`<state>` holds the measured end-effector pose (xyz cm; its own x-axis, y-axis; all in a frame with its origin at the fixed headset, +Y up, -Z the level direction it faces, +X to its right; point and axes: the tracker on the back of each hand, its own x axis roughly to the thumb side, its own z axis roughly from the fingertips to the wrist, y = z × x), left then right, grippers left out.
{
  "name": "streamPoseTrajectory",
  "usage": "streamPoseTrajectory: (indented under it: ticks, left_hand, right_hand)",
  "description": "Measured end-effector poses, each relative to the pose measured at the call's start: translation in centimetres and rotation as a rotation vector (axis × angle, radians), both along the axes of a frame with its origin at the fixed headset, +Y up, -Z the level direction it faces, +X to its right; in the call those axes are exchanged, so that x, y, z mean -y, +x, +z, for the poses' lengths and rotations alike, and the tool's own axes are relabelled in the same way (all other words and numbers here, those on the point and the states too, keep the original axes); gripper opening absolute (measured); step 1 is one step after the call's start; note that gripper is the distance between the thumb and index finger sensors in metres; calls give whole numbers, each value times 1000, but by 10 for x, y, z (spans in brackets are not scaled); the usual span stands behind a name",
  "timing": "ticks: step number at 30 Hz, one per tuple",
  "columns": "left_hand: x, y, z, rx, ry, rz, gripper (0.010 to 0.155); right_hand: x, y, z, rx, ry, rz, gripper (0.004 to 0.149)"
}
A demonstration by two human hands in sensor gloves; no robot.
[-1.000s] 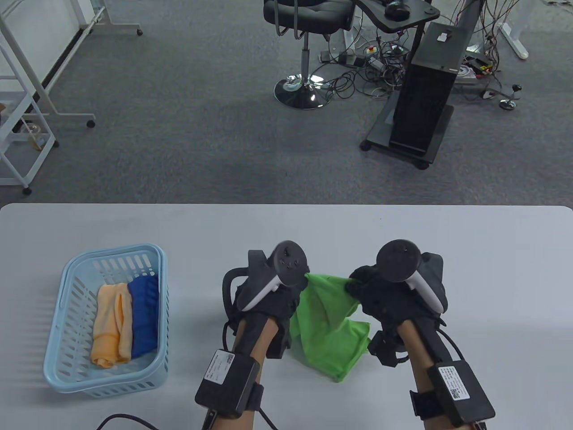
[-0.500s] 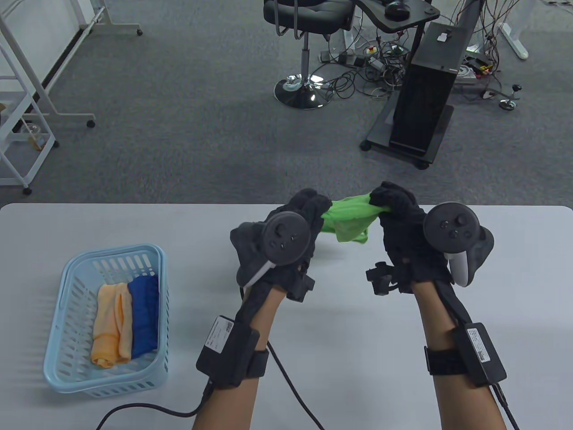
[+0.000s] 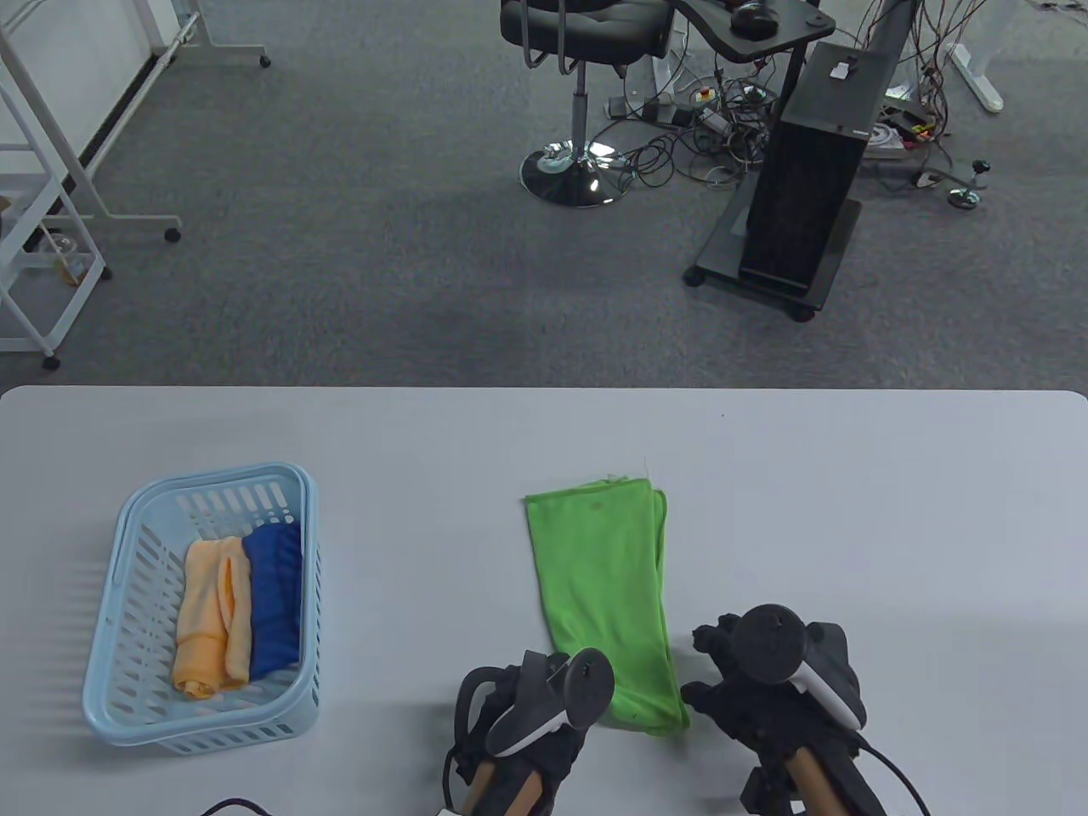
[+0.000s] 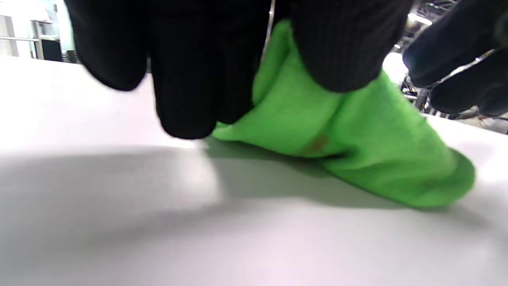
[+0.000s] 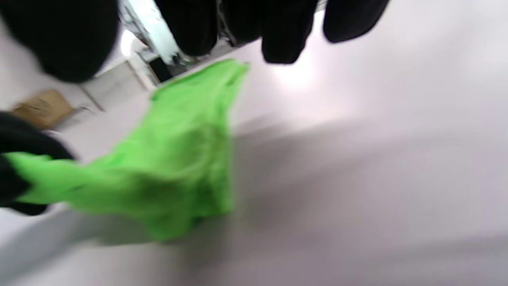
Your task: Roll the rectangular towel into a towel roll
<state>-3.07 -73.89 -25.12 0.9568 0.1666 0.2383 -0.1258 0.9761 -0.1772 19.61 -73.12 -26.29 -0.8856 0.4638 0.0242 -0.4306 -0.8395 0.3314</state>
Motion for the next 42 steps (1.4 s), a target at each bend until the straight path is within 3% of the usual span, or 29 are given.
streamPoseTrajectory:
  ticks: [4,6,8,9,18,22,26,28,32,33,35,37,42]
  left_hand:
    - [2,-14,8,-53,-15,161,48]
    - [8,-21,7,-83,-70,208,48]
    - [12,-25,5,-101,-99,247,48]
    - [12,-27,4,-109,-122,238,48]
    - [12,-33,9,-96,-158,158,48]
    - [20,-30,5,-137,-110,118,50]
    - [26,-24,2,-159,-67,20,50]
    - [27,-20,0,-169,-54,-1,51]
    - [31,-17,-2,-170,-74,-19,52]
    - [33,-18,-2,-173,-95,-11,52]
    - [31,-22,-2,-193,-141,21,52]
    - [29,-27,0,-214,-202,62,53]
    - [25,-34,8,-244,-234,97,54]
  right_hand:
    - [20,-29,15,-185,37,179,96]
    - [31,-36,13,-194,40,204,80]
    - [31,-34,11,-112,128,161,51]
    - [30,-31,8,-94,167,98,49]
    - [23,-21,8,-79,127,87,47]
    - [12,-20,9,-26,244,157,55]
    - [0,-26,17,-40,354,51,53]
    - [6,-39,20,-148,318,40,52]
    - [30,-55,18,-255,178,275,77]
    - [34,-56,17,-256,185,308,74]
    - [36,-52,14,-205,217,305,53]
    - [33,-46,12,-182,219,257,49]
    - [26,-38,10,-170,55,153,51]
